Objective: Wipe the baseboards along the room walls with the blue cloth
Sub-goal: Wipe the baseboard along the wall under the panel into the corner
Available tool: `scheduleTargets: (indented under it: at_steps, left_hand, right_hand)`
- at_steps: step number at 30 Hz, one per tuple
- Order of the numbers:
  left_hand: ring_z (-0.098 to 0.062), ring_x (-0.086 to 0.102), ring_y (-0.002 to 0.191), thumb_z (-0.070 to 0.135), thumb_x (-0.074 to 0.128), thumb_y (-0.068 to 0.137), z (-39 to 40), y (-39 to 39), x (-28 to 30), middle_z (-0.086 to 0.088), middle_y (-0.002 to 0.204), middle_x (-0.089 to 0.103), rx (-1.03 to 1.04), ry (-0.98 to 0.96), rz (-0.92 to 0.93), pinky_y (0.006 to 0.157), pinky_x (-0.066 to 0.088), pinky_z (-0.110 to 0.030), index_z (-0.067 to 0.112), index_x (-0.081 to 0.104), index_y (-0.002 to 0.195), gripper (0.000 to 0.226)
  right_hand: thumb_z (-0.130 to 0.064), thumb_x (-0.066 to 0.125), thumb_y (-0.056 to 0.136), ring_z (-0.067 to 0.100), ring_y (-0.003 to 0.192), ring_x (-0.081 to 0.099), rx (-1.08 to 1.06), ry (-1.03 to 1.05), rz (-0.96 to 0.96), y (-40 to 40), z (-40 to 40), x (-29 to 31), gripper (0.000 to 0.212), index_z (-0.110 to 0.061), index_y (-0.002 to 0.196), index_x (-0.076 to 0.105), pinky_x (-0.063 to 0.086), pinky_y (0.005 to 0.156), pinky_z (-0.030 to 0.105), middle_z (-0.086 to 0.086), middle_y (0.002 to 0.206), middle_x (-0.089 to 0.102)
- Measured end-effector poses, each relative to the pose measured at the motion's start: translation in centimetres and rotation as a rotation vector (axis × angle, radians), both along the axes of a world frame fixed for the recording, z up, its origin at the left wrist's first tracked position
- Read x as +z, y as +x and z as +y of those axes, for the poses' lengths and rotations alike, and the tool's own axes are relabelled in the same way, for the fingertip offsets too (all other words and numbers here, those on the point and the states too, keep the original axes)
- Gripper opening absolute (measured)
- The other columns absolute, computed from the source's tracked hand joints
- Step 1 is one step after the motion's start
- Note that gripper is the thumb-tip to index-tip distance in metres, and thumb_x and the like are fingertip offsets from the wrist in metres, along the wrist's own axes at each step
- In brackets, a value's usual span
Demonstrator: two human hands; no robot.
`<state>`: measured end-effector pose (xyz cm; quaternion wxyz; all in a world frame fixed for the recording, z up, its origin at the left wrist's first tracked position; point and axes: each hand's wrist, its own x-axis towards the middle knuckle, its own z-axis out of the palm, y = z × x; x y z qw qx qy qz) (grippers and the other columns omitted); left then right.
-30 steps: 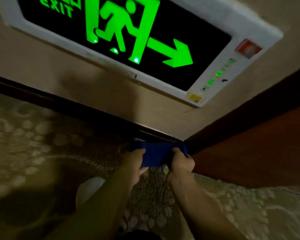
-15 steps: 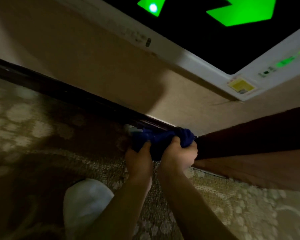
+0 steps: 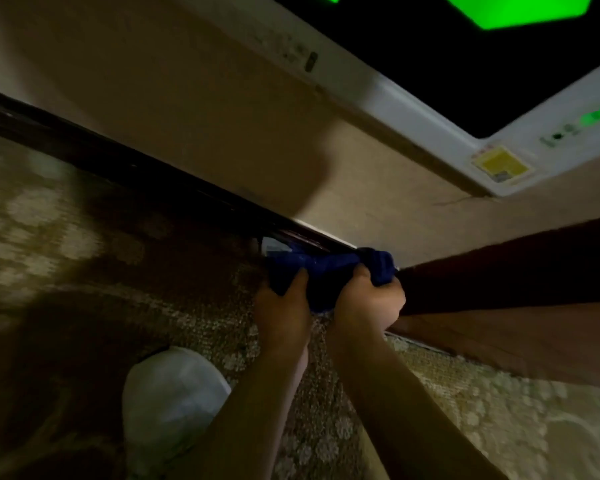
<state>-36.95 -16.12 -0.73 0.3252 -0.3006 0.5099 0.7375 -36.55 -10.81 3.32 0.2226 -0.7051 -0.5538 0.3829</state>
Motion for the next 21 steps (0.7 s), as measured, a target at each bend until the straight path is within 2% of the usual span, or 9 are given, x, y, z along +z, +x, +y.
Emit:
scheduleTargets:
  at_steps: [2, 5, 7, 9, 12, 14, 16, 18, 21]
  left_hand:
    - [-0.026, 0.067, 0.108, 0.016, 0.067, 0.094, -0.6, -0.6, -0.1, -0.007, 0.122, 0.066, 0.087, -0.112, 0.064, 0.089, 0.057, -0.037, 0.009, 0.057, 0.135, 0.043]
    - [-0.018, 0.061, 0.100, 0.014, 0.063, 0.096, -2.1, -2.2, -0.1, -0.005, 0.116, 0.061, 0.237, -0.286, 0.175, 0.073, 0.048, -0.020, 0.006, 0.055, 0.135, 0.041]
    - [-0.019, 0.061, 0.099, 0.014, 0.062, 0.096, -2.9, -3.5, -0.5, -0.003, 0.113, 0.060, 0.312, -0.289, 0.184, 0.078, 0.052, -0.027, 0.007, 0.054, 0.134, 0.039]
    - [-0.022, 0.064, 0.101, 0.016, 0.064, 0.094, -2.6, -4.2, -0.9, -0.001, 0.110, 0.062, 0.309, -0.271, 0.184, 0.086, 0.054, -0.036, 0.012, 0.056, 0.130, 0.037]
    - [-0.025, 0.067, 0.105, 0.019, 0.068, 0.090, -1.4, -3.6, -0.8, -0.003, 0.115, 0.066, 0.173, -0.207, 0.172, 0.094, 0.055, -0.043, 0.014, 0.057, 0.131, 0.043]
    - [-0.024, 0.069, 0.104, 0.024, 0.072, 0.087, -1.4, -3.0, -0.3, -0.004, 0.118, 0.068, 0.057, -0.103, 0.129, 0.094, 0.056, -0.046, 0.015, 0.059, 0.132, 0.049]
    - [-0.019, 0.069, 0.096, 0.022, 0.072, 0.089, -1.9, -3.1, -0.2, -0.005, 0.114, 0.069, 0.038, -0.040, 0.098, 0.086, 0.059, -0.038, 0.013, 0.060, 0.131, 0.045]
    - [-0.017, 0.069, 0.093, 0.020, 0.070, 0.091, -3.0, -4.0, 0.1, -0.005, 0.112, 0.069, 0.136, -0.109, 0.116, 0.080, 0.059, -0.031, 0.009, 0.062, 0.128, 0.039]
    - [-0.024, 0.069, 0.104, 0.027, 0.068, 0.088, -5.1, -6.6, 0.8, -0.002, 0.113, 0.069, 0.357, -0.233, 0.140, 0.091, 0.057, -0.043, 0.010, 0.062, 0.128, 0.044]
  right_hand:
    - [-0.021, 0.057, 0.096, 0.035, 0.107, 0.062, 0.045, 0.013, -0.002, -1.3, -1.5, -0.3, 0.023, -0.010, 0.115, 0.059, 0.051, 0.096, 0.046, 0.018, 0.120, 0.061]
    - [-0.020, 0.063, 0.092, 0.031, 0.101, 0.063, 0.227, 0.012, 0.066, -2.8, -4.1, -0.9, 0.016, -0.012, 0.106, 0.061, 0.051, 0.096, 0.048, 0.015, 0.111, 0.063]
    - [-0.018, 0.067, 0.089, 0.028, 0.095, 0.065, 0.326, -0.046, 0.123, -3.1, -4.6, -1.0, 0.007, -0.016, 0.094, 0.062, 0.053, 0.091, 0.048, 0.013, 0.102, 0.067]
    - [-0.019, 0.069, 0.089, 0.021, 0.087, 0.068, 0.320, -0.101, 0.173, -2.7, -3.8, -0.7, 0.007, -0.020, 0.086, 0.063, 0.057, 0.086, 0.041, 0.009, 0.092, 0.070]
    - [-0.018, 0.069, 0.089, 0.011, 0.081, 0.066, 0.178, -0.123, 0.195, -1.1, -2.0, 0.1, 0.007, -0.017, 0.094, 0.064, 0.053, 0.077, 0.028, -0.001, 0.087, 0.068]
    - [-0.017, 0.067, 0.090, 0.019, 0.090, 0.066, 0.083, -0.113, 0.176, -0.6, -1.1, 0.3, 0.008, -0.019, 0.095, 0.060, 0.053, 0.084, 0.034, 0.000, 0.091, 0.065]
    - [-0.020, 0.063, 0.092, 0.027, 0.100, 0.064, 0.041, -0.105, 0.145, -1.4, -1.0, 0.4, 0.015, -0.016, 0.105, 0.055, 0.053, 0.090, 0.041, 0.005, 0.100, 0.061]
    - [-0.023, 0.058, 0.096, 0.027, 0.099, 0.061, 0.059, -0.119, 0.100, -3.2, -2.1, 0.4, 0.025, -0.011, 0.116, 0.052, 0.051, 0.088, 0.038, 0.007, 0.103, 0.056]
    - [-0.019, 0.059, 0.095, 0.024, 0.097, 0.060, 0.148, -0.231, 0.185, -7.0, -5.9, 0.3, 0.020, -0.011, 0.113, 0.051, 0.050, 0.089, 0.034, 0.010, 0.107, 0.060]
